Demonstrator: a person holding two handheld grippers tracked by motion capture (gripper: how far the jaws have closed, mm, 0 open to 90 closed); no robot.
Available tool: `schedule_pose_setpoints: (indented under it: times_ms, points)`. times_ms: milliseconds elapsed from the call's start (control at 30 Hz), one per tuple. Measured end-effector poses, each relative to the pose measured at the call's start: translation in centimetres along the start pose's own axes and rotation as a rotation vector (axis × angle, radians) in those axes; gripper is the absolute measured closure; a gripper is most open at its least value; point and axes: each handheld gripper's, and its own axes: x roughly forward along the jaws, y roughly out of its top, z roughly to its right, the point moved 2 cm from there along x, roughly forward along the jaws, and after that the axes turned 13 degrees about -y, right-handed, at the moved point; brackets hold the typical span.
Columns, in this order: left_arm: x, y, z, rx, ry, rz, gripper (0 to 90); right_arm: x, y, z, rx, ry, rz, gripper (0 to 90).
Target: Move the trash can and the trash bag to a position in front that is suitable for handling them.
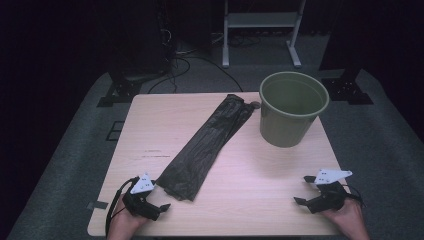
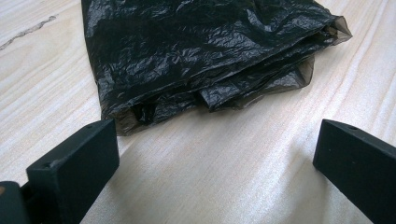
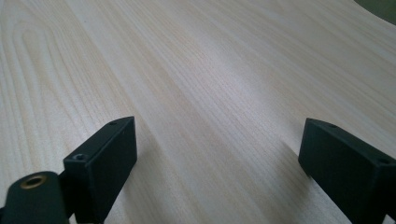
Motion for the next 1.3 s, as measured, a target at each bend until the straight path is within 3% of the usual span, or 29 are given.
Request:
schedule_pose_setpoints:
  times_ms: [233, 567, 800, 1300]
  points:
    - [0.0, 0.0, 0.0, 0.000, 0.001, 0.000, 0.0, -0.3, 0.0, 0.1, 0.038, -0.001, -0.011, 11.8]
    - [0.0, 0.0, 0.0, -0.001, 0.001, 0.000, 0.0, -1.3, 0.8, 0.5, 0.065, -0.039, 0.035, 11.8]
    - [0.0, 0.0, 0.0, 0.000, 0.000, 0.000, 0.0, -2.0, 2.0, 1.1, 0.100, -0.046, 0.068, 12.2]
    - [0.0, 0.0, 0.0, -0.002, 0.001, 0.001, 0.0, -3.2, 4.8, 2.7, 0.129, -0.076, 0.106, 12.3]
